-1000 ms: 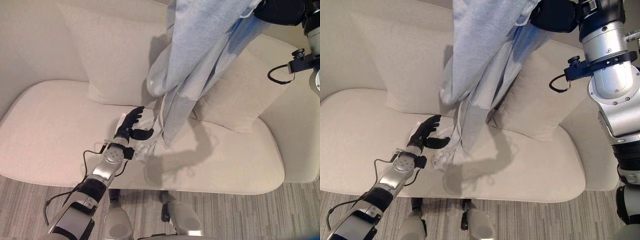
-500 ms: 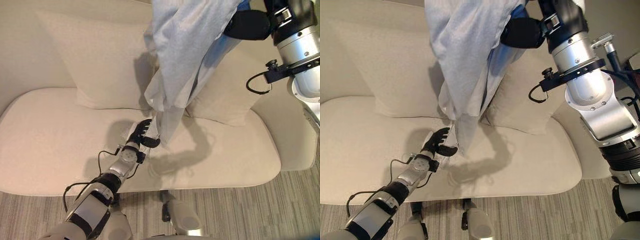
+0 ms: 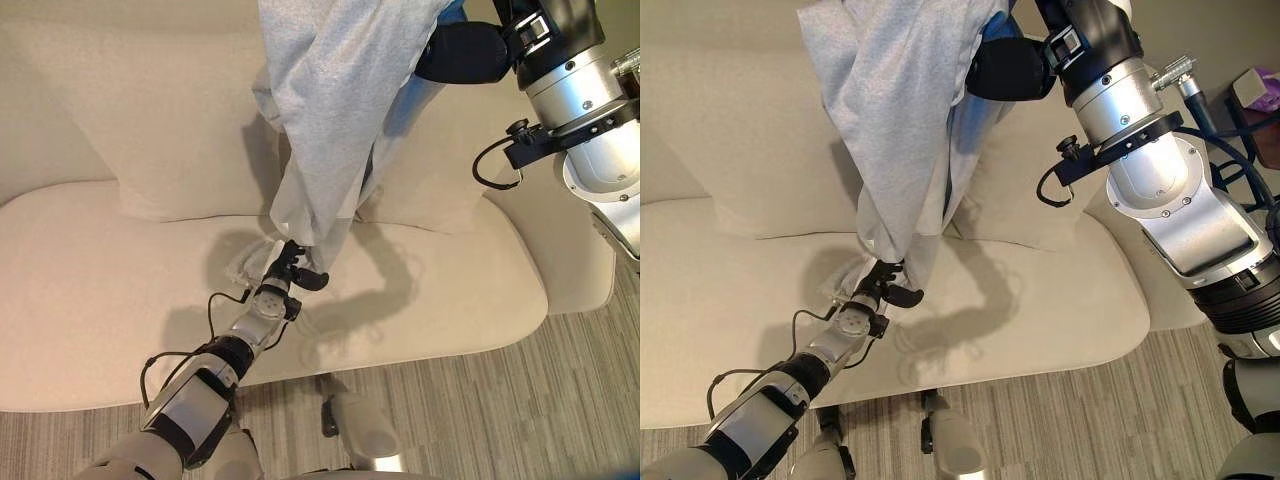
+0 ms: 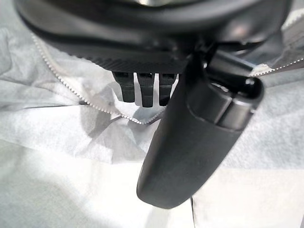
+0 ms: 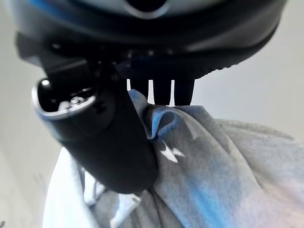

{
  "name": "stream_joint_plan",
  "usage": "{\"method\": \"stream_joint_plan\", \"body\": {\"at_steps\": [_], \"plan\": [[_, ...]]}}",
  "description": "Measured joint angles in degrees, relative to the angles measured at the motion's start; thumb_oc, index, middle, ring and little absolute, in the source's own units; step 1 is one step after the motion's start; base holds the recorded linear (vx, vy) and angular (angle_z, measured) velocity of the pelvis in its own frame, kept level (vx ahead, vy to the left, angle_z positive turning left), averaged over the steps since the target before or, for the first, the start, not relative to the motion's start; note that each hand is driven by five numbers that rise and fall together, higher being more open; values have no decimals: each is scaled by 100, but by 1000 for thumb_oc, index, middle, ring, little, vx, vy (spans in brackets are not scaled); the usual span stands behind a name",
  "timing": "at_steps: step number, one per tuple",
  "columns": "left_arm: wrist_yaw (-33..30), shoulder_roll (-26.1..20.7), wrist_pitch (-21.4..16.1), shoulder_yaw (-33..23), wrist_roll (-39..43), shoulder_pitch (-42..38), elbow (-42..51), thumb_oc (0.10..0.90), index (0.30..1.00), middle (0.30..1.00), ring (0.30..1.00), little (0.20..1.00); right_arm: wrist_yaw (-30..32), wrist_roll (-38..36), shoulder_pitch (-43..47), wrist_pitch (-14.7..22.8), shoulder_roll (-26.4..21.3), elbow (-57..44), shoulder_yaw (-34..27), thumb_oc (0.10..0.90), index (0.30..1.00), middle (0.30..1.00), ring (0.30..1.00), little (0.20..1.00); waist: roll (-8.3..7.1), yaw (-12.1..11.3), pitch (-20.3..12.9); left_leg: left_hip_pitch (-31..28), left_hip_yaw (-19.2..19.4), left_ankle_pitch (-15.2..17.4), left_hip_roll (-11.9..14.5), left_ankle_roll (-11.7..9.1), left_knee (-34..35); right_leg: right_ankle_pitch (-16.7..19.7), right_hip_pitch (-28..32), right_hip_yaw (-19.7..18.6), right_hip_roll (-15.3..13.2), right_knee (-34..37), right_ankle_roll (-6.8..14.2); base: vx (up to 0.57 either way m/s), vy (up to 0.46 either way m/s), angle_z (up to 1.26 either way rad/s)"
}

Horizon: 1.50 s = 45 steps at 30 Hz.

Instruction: Hang the clothes on the sofa on the clothes rack.

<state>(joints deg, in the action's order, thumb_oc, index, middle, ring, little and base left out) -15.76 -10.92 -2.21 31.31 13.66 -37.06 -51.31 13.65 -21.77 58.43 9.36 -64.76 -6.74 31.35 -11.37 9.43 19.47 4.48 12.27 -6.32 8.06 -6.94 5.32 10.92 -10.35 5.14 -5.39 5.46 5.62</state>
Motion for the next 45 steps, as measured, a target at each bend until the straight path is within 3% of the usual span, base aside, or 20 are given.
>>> {"method": "stream_joint_plan", "body": {"at_steps": [8,18,19,20,31,35,40,43,45], "plan": [[-21,36,0,210,191,-376,-105,800,900,900,900,900,77,-109,19,0,147,-1,109,400,300,300,300,300,-6,55,3,43,130,17,16,-15,0,22,-129,-127,33,-1,-20,-15,-23,-8],[-106,130,2,216,249,-985,-591,800,900,900,900,900,101,-233,434,89,212,-137,389,400,300,300,300,300,-51,343,21,314,260,25,30,-24,0,77,-479,-279,69,-2,-7,-18,-20,-7],[-105,127,2,219,248,-1070,-656,632,648,648,648,648,101,-239,469,112,212,-173,395,400,300,300,300,300,-79,347,34,330,317,25,30,-25,0,103,-530,-320,75,-2,-37,-8,-16,-23],[-111,128,2,222,248,-1111,-694,405,307,307,307,307,102,-248,505,112,212,-192,426,400,300,300,300,300,-95,371,41,331,356,28,34,-27,0,104,-554,-348,86,-2,-38,-11,-17,-20],[-116,71,5,219,162,-1498,-1059,400,300,300,300,300,189,-451,844,300,212,-246,518,400,300,300,300,300,-191,657,83,341,515,68,119,-76,0,109,-663,-491,190,-2,-44,-3,-20,-8],[-122,22,4,211,162,-1541,-1058,400,300,300,300,300,189,-450,844,359,212,-314,517,400,300,300,300,300,-193,662,84,314,568,75,125,-82,0,113,-668,-542,205,-2,-49,11,-4,-7],[-140,-393,7,174,164,-1563,-992,400,300,300,300,300,189,-442,826,367,211,-316,483,400,300,300,300,300,-181,609,90,280,579,63,142,-90,-1,143,-645,-541,191,-3,-91,31,12,-1],[-155,-764,-4,79,159,-1383,-333,400,300,300,300,300,189,-435,350,373,200,-353,-106,400,300,300,300,300,-30,450,192,178,457,49,149,-84,0,145,-477,-390,174,-2,-94,58,34,15],[-118,-1270,-88,-352,143,-732,1106,400,300,300,300,300,191,-403,-490,369,202,-449,-1110,400,300,300,300,300,177,256,317,46,317,51,172,-84,4,94,-248,-201,147,-2,-157,71,65,38]]}}
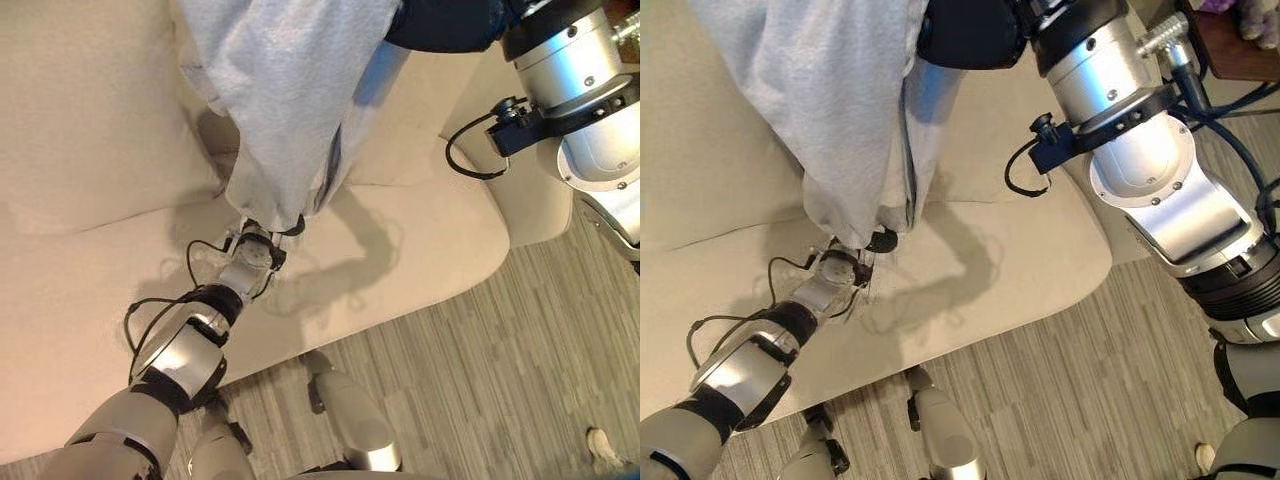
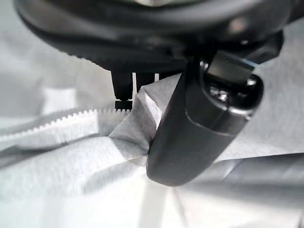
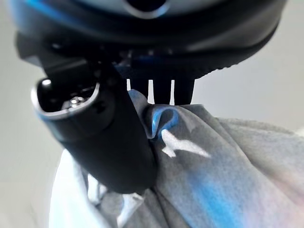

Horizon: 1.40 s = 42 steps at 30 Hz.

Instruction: Hang the clothes on the sofa on the clothes rack.

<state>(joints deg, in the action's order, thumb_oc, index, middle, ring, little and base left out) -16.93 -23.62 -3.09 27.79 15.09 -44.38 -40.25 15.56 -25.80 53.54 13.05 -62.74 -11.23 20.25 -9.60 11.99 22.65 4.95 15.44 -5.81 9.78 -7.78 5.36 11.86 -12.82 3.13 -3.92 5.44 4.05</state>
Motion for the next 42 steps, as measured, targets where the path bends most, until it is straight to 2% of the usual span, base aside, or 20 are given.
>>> {"method": "stream_joint_plan", "body": {"at_steps": [2,3,4,7,9,12,14,16,19,22,23,26,27,28,30,32,33,37,38,42], "plan": [[-43,-265,-47,-460,-1,477,832,400,300,300,300,300,21,33,-581,-50,-34,-6,-714,400,300,300,300,300,187,-184,56,-99,-125,2,6,-1,0,-20,173,126,-12,1,-27,77,85,36],[-1,-585,-53,-923,-12,881,1340,400,300,300,300,300,36,87,-1107,-85,-28,22,-1283,400,300,300,300,300,344,-368,32,-195,-194,13,9,2,0,-57,303,207,-16,2,-40,71,104,26],[-21,-697,-57,-1234,-18,1097,1510,400,300,300,300,300,45,86,-1366,-133,-29,36,-1516,400,300,300,300,300,428,-454,-10,-213,-216,18,10,0,2,-70,350,239,-23,2,-43,60,97,25],[144,-1181,-41,-2154,-36,1827,2307,400,300,300,300,300,-129,276,-2177,-266,185,44,-2139,400,300,300,300,300,557,-700,-19,-311,-410,50,-4,43,18,-134,576,434,-72,2,-56,79,114,34],[122,-1340,-118,-2660,-239,2049,2486,400,300,300,300,300,-249,318,-2672,-512,372,261,-2282,400,300,300,300,300,746,-854,-115,-388,-683,48,-65,62,18,-220,827,693,-159,3,-12,71,136,65],[75,-1472,-176,-2809,-487,2031,2641,400,300,300,300,300,-413,333,-2953,-708,512,337,-2284,400,300,300,300,300,1009,-1147,-300,-357,-889,60,-197,91,6,-298,924,869,-300,4,45,23,137,46],[19,-1548,-192,-2942,-679,2038,2774,400,300,300,300,300,-460,430,-3000,-793,813,426,-2303,400,300,300,300,300,1105,-1257,-396,-333,-1092,12,-297,168,5,-304,1035,1057,-397,3,90,27,210,54],[-6,-1619,-198,-2991,-760,2023,2817,400,300,300,300,300,-507,516,-3013,-839,1043,449,-2306,400,300,300,300,300,1090,-1418,-450,-345,-1183,12,-392,202,5,-326,1107,1199,-477,1,126,-6,194,34],[-41,-1755,-193,-3016,-902,2015,2827,400,300,300,300,300,-497,533,-2988,-894,1649,544,-2279,400,300,300,300,300,952,-1510,-581,-339,-1367,-36,-515,264,-4,-334,1215,1361,-606,0,160,-53,172,32],[-124,-1806,-177,-3070,-901,2033,2830,400,300,300,300,300,-498,628,-2853,-918,1756,704,-2094,400,300,300,300,300,863,-1644,-640,-341,-1345,-36,-604,302,-9,-309,1207,1341,-698,-5,201,-134,201,2],[-200,-1871,-155,-3169,-905,2134,2862,400,300,300,300,300,-396,755,-2497,-925,2094,1005,-1778,400,300,300,300,300,796,-1711,-676,-384,-1270,-21,-663,370,-30,-279,1191,1425,-757,-86,260,-102,138,2],[-245,-1978,-148,-3155,-906,2084,2855,400,300,300,300,300,-399,757,-2375,-987,2106,1286,-1444,400,300,300,300,300,796,-1750,-677,-449,-1414,-18,-702,429,-46,-357,1179,1325,-785,-463,311,-58,96,19],[-249,-2039,-140,-3142,-908,2056,2841,400,300,300,300,300,-398,782,-2355,-1012,2104,1410,-1394,400,300,300,300,300,795,-1816,-676,-510,-1512,-14,-734,466,-65,-626,1126,1209,-756,-819,538,-29,13,27],[-251,-2058,-132,-3139,-908,2046,2845,400,300,300,300,300,-400,829,-2350,-1016,2105,1491,-1377,400,300,300,300,300,795,-1813,-675,-547,-1549,-18,-711,467,-66,-847,1130,1094,-712,-987,587,-18,-60,31],[-287,-2159,-135,-3147,-1079,2039,2862,400,300,300,300,300,-401,880,-2314,-1032,2146,1546,-1392,400,300,300,300,300,741,-2051,-699,-631,-1665,-23,-750,426,-62,-1095,1432,1023,-658,-747,402,7,-121,30],[-326,-2171,-150,-3156,-1130,2024,2907,400,300,300,300,300,-381,874,-2309,-1032,2290,1599,-1414,400,300,300,300,300,747,-1976,-718,-644,-1963,-69,-705,325,-38,-919,1935,1037,-426,-30,398,-40,-100,60],[-371,-2195,-157,-3170,-1131,2017,2932,400,300,300,300,300,-382,872,-2294,-1029,2290,1615,-1399,400,300,300,300,300,757,-2133,-718,-617,-2009,-91,-633,274,-40,-900,1941,1044,-342,23,379,-40,-68,46],[-401,-2158,-158,-3144,-1135,1952,2910,400,300,300,300,300,-394,871,-2300,-992,2266,1748,-1395,400,300,300,300,300,759,-2227,-724,-357,-2179,-153,-601,155,-211,-915,2004,1353,-266,-21,347,-130,104,50],[-408,-2130,-146,-3031,-1131,1810,2903,400,300,300,300,300,-386,871,-2306,-994,2212,1767,-1441,400,300,300,300,300,746,-2001,-719,-71,-1956,-231,-635,214,-393,-951,1991,1677,-380,-16,282,-34,198,103],[-429,-2135,-142,-2965,-1143,1783,2901,400,300,300,300,300,-405,871,-2475,-1012,2211,1806,-1423,400,300,300,300,300,733,-2088,-697,58,-1604,-77,-603,306,-373,-961,1999,1782,-420,-24,264,49,249,37]]}}
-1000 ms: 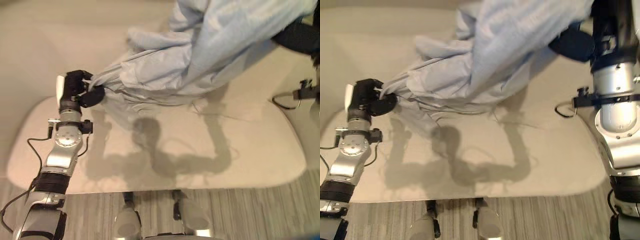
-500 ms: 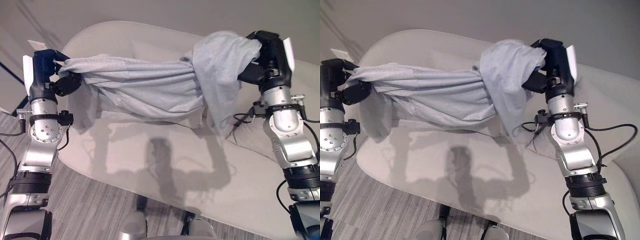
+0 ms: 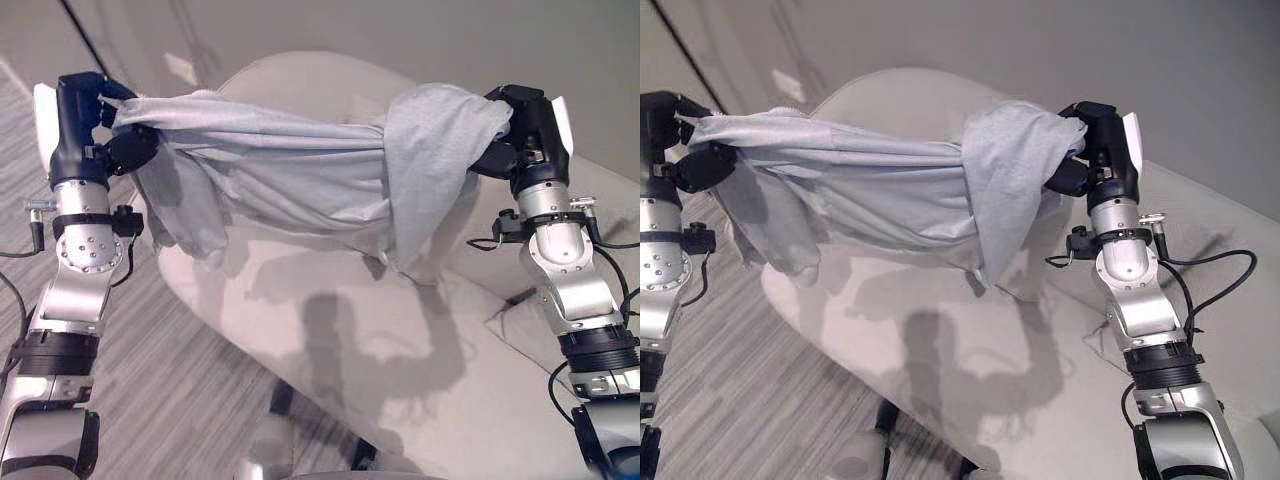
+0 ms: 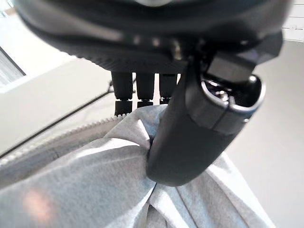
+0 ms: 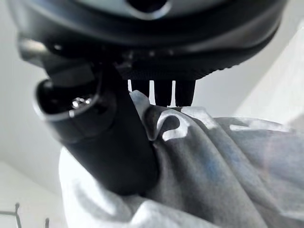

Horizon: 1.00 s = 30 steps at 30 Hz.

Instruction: Hang the clothes on the sofa on the clothes rack.

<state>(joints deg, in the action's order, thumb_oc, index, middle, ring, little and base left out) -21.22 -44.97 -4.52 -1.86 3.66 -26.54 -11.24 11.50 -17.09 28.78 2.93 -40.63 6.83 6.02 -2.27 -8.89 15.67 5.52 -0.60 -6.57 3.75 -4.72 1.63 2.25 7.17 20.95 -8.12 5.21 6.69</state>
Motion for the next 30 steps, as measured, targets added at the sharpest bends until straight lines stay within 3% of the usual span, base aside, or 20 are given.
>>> {"method": "stream_joint_plan", "body": {"at_steps": [3,4,5,7,8,9,10,11,12,14,15,16,18,21,22,25,26,27,28,30], "plan": [[-34,-9,-8,16,0,-1,-7,400,300,300,300,300,-14,0,-46,0,-8,8,31,400,300,300,300,300,-107,183,57,37,501,83,80,82,-226,-20,124,-56,-153,-50,-36,78,403,30],[-38,-127,-44,33,-1,-51,-52,400,300,300,300,300,-27,1,-82,8,3,-12,-21,400,300,300,300,300,-289,277,149,340,519,429,98,74,-900,-3,173,-342,-342,-86,-49,281,812,37],[-39,-302,-56,34,-2,-117,-98,400,300,300,300,300,-31,2,-113,-1,13,-29,-79,400,300,300,300,300,-409,359,188,867,318,864,561,30,-2018,-32,186,-408,-378,-66,-57,279,695,6],[-36,-323,-14,281,4,-239,-152,400,300,300,300,300,-28,61,-102,-16,-14,-89,-267,400,300,300,300,300,-345,599,172,803,137,913,1036,-385,-1522,-48,335,-328,-570,-4,38,234,666,28],[-16,-305,-15,668,0,-412,-181,400,300,300,300,300,25,113,-130,-47,-50,-78,-508,400,300,300,300,300,-153,730,143,622,65,713,863,-296,-1027,-58,397,-119,-724,-166,74,149,547,49],[35,-289,-40,848,-10,-497,-166,400,300,300,300,300,119,118,-150,-77,-9,-82,-650,400,300,300,300,300,-147,762,128,480,-29,185,568,-406,-810,-43,328,-95,-1066,-416,115,140,530,31],[39,-251,-34,906,-5,-548,-166,400,300,300,300,300,178,119,-175,-96,-25,-89,-652,400,300,300,300,300,-226,785,117,384,80,167,250,-279,-727,90,243,-43,-1341,-586,108,134,454,5],[39,-251,-34,906,-5,-548,-166,400,300,300,300,300,178,119,-175,-96,-25,-89,-652,400,300,300,300,300,-226,785,117,384,80,167,250,-279,-727,90,243,-43,-1341,-586,108,141,445,5],[36,-223,0,956,-1,-661,-168,400,300,300,300,300,180,122,-159,-121,-83,-77,-633,400,300,300,300,300,-219,728,118,143,224,72,-185,108,-423,472,74,209,-1818,-991,49,144,388,1],[32,-212,3,951,-3,-714,-152,400,300,300,300,300,181,124,-155,-139,-97,-72,-595,400,300,300,300,300,-85,748,139,-30,178,92,-436,386,-294,870,-233,-18,-2029,-1750,-36,113,275,26],[30,-194,5,950,-2,-731,-162,400,300,300,300,300,197,123,-161,-154,-130,-67,-521,400,300,300,300,300,51,761,155,-166,79,55,-388,414,-135,545,-569,-542,-1920,-2489,130,60,115,1],[3,-165,0,853,3,-731,-169,400,300,300,300,300,179,115,-72,-154,-149,-44,-400,400,300,300,300,300,209,559,165,-276,199,23,-207,401,-7,-193,-723,-897,-1449,-2575,431,86,62,-23],[-23,-211,16,711,1,-793,-195,400,300,300,300,300,101,116,90,-116,-308,-71,-268,400,300,300,300,300,303,549,195,-332,118,-29,-93,418,143,-903,-718,-1032,-446,-2507,288,87,26,-8],[2,-161,106,617,1,-726,-185,400,300,300,300,300,89,115,353,-113,-635,-37,-240,400,300,300,300,300,291,462,214,-397,110,-64,-275,446,175,-1086,-606,-851,300,-1071,-187,6,22,23],[-4,121,69,445,12,-611,-109,400,300,300,300,300,109,114,468,-112,-758,-7,-241,400,300,300,300,300,278,504,254,-349,38,-49,-404,412,-37,-602,-394,-821,263,-821,-306,19,158,19],[17,216,-4,421,25,-418,-40,400,300,300,300,300,136,112,677,-70,-858,182,-199,400,300,300,300,300,196,377,295,-282,194,53,-437,214,-502,-565,-170,-685,155,-694,-321,88,225,7],[28,176,-28,402,29,-398,-41,400,300,300,300,300,140,112,730,-64,-857,215,-178,400,300,300,300,300,61,286,356,-191,312,266,-418,117,-802,-476,4,-726,85,-495,-399,88,209,-20],[29,141,-54,353,29,-356,-21,400,300,300,300,300,145,111,733,-50,-852,201,-129,400,300,300,300,300,-3,218,355,-221,536,407,-270,304,-761,-475,0,-776,78,-490,-416,78,228,-15],[27,137,-58,302,29,-349,6,400,300,300,300,300,138,113,734,-36,-858,183,-121,400,300,300,300,300,-33,262,350,-227,647,414,-90,238,-690,-477,3,-766,92,-491,-419,153,540,-9],[40,-114,-154,292,29,-351,40,400,300,300,300,300,141,111,752,-15,-852,179,-137,400,300,300,300,300,-165,350,397,-211,464,547,688,-102,-598,-426,15,-879,47,-401,-346,187,645,-2]]}}
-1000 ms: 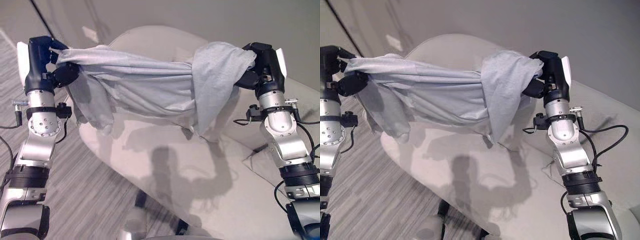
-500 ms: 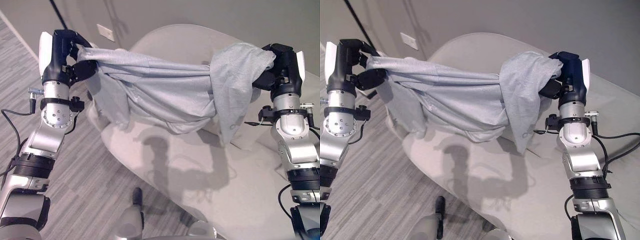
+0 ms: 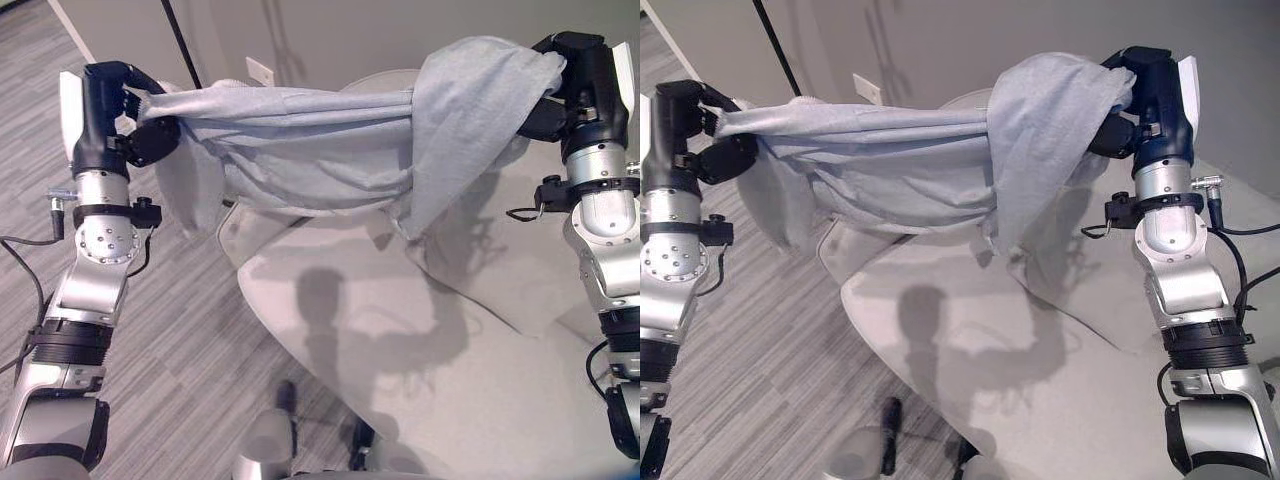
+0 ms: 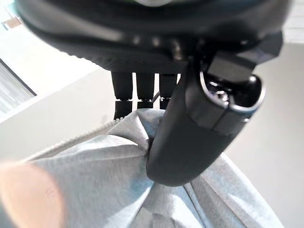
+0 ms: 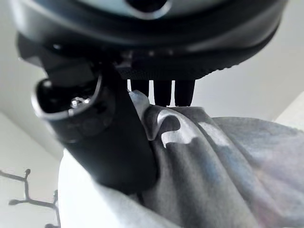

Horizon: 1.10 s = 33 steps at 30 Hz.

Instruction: Hang the clothes on the sofa on the clothes rack.

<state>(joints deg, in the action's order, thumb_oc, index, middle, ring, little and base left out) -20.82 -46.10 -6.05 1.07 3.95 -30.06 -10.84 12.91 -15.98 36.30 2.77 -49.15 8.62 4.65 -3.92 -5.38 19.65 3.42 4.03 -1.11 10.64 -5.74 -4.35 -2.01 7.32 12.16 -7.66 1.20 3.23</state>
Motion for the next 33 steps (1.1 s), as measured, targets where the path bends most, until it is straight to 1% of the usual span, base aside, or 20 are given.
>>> {"method": "stream_joint_plan", "body": {"at_steps": [2,4,5,6,7,8,9,11,12,13,16,18,20,21,25,26,28,30,31,33], "plan": [[-1,-37,-42,14,6,3,29,400,300,300,300,300,-6,0,-70,0,2,13,-48,400,300,300,300,300,-22,94,-15,-13,-322,-73,724,-419,514,56,-11,-212,-55,72,85,165,558,-13],[11,-35,-72,97,16,-14,24,400,300,300,300,300,-13,-1,-189,0,-1,3,-168,400,300,300,300,300,-3,145,-20,-56,-701,-308,913,-522,1003,159,-12,-436,-237,122,254,203,814,-26],[18,-37,-75,142,16,-2,26,400,300,300,300,300,-17,-2,-219,6,-5,21,-191,400,300,300,300,300,85,152,-22,-76,-814,-588,889,-384,979,189,-4,-432,-272,106,312,167,747,-40],[26,71,-86,262,21,-9,-22,400,300,300,300,300,-68,17,-486,13,-8,-103,-426,400,300,300,300,300,289,182,-75,-159,-846,-842,752,-570,682,172,41,-233,-355,7,466,23,529,4],[54,128,-80,320,28,-25,-23,400,300,300,300,300,-2,4,-704,65,139,-158,-569,400,300,300,300,300,130,397,-80,-212,-868,-539,431,-810,720,244,142,-66,-747,-16,663,9,955,15],[60,135,-63,355,41,-58,-26,400,300,300,300,300,-6,4,-751,33,171,-121,-535,400,300,300,300,300,-16,485,-95,-228,-867,-547,98,-599,759,328,-74,-42,-1016,-35,662,-52,706,9],[47,95,-18,399,71,-114,-37,400,300,300,300,300,-39,15,-736,27,171,-120,-526,400,300,300,300,300,-64,383,-100,-150,-647,-435,-148,-378,669,935,-293,74,-1179,-87,682,-173,867,-61],[67,-69,75,457,98,-156,-9,400,300,300,300,300,-52,15,-628,-15,223,-32,-422,400,300,300,300,300,-27,43,-85,-300,-66,-371,-406,-125,687,1567,-616,696,-1479,-316,654,-167,591,-92],[67,-72,75,456,98,-156,-8,400,300,300,300,300,-51,14,-625,-16,223,-29,-417,400,300,300,300,300,-26,41,-85,-302,-57,-369,-407,-122,685,1573,-619,722,-1482,-319,652,-83,337,-66],[94,-174,136,494,96,-350,-31,400,300,300,300,300,-44,-9,-530,-43,194,169,-217,400,300,300,300,300,31,-20,-82,-464,60,-339,-509,32,728,1485,-737,1216,-1583,-779,614,-97,504,-24],[114,-365,134,492,92,-661,37,400,300,300,300,300,-78,-18,-199,-100,128,380,-36,400,300,300,300,300,64,-93,-85,-529,106,-312,-463,84,744,622,-927,1073,-1216,-1365,771,-40,315,-19],[120,-503,148,434,91,-660,47,400,300,300,300,300,-85,-20,72,-91,117,409,-11,400,300,300,300,300,77,-159,-92,-582,213,-292,-536,109,765,485,-968,1028,-1118,-1353,864,8,219,-27],[121,-525,147,384,88,-668,51,400,300,300,300,300,-86,-23,174,-88,57,416,-5,400,300,300,300,300,79,-162,-95,-613,264,-319,-457,82,812,24,-1096,803,-904,-1519,936,50,169,-21],[134,-489,162,357,59,-647,30,400,300,300,300,300,-107,-23,242,-90,-34,417,5,400,300,300,300,300,55,-184,-110,-632,277,-330,-423,62,811,-293,-1024,723,-583,-1269,449,37,180,-25],[186,-252,135,339,39,-361,59,400,300,300,300,300,-92,-15,277,-99,-72,454,36,400,300,300,300,300,58,-198,-93,-366,249,-118,-382,-49,-228,99,-531,528,-472,-618,348,47,257,-31],[229,-138,93,366,42,-266,50,400,300,300,300,300,-108,-11,254,-84,-312,477,46,400,300,300,300,300,121,-135,-117,-165,-105,122,-509,-184,-413,128,-464,406,-596,-569,377,157,503,-12],[276,-105,83,390,45,-264,77,400,300,300,300,300,-95,-15,169,-96,-521,495,24,400,300,300,300,300,283,50,-188,-217,-21,149,-379,-23,-267,102,-391,388,-510,-494,409,149,395,-7],[265,-139,55,349,46,-332,100,400,300,300,300,300,-94,-12,150,-98,-520,434,98,400,300,300,300,300,188,103,-207,-212,95,205,-437,-9,-230,149,-487,278,-494,-468,459,237,624,-10],[258,-281,-30,508,56,-570,25,400,300,300,300,300,-55,-14,-123,-48,-433,259,-193,400,300,300,300,300,-45,300,-165,474,-125,923,-249,195,-1110,117,-480,189,-732,-361,338,351,829,-2],[264,-275,-17,589,85,-591,4,400,300,300,300,300,-34,-11,-236,-66,-353,302,-274,400,300,300,300,300,-107,256,-157,567,-338,556,459,-239,-306,245,-525,-58,-768,-269,480,287,688,-22]]}}
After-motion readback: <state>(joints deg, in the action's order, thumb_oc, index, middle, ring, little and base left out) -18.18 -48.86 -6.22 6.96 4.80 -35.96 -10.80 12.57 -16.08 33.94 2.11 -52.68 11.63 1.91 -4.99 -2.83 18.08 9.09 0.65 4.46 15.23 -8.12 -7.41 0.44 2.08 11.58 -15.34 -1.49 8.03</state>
